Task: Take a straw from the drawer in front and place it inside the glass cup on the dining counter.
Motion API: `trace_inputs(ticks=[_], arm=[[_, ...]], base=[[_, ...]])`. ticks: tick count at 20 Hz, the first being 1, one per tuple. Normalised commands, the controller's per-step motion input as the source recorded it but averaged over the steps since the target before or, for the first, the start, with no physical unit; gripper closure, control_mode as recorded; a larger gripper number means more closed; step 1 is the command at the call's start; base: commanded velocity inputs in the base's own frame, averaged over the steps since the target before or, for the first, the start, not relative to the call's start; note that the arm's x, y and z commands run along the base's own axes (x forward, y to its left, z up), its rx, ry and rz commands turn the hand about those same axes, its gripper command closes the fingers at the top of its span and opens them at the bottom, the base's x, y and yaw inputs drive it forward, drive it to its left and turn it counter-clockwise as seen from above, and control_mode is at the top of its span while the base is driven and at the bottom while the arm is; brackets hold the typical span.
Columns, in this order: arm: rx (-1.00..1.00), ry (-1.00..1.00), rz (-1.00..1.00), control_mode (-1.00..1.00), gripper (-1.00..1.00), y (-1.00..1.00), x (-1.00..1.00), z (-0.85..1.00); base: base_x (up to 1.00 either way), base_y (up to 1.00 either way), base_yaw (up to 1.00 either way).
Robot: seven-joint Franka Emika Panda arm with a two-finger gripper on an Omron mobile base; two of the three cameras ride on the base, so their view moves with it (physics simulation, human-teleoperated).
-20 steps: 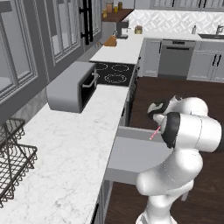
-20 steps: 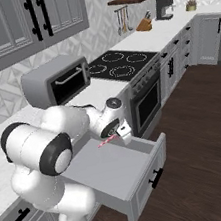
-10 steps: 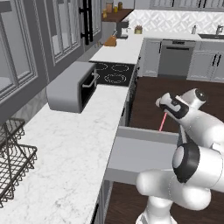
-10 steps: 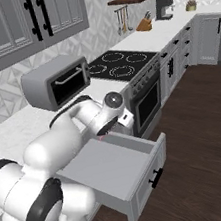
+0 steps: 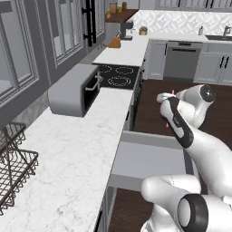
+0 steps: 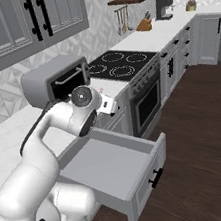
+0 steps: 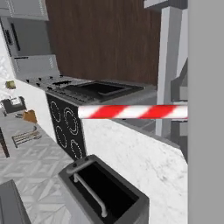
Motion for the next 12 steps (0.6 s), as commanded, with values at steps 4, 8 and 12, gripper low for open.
trace_inputs(ticks=[4,8,12], arm=[[-0.13,0.0,0.0,-1.0,1.0,0.43,-0.41,0.66],[-0.01,0.19,0.03,-1.0,1.0,0.39,-0.23,0.42],[0.0,0.23,0.01,-1.0,1.0,0.18,-0.26,0.25]], base=[[0.0,0.0,0.0],[0.0,0.0,0.0],[0.0,0.0,0.0]])
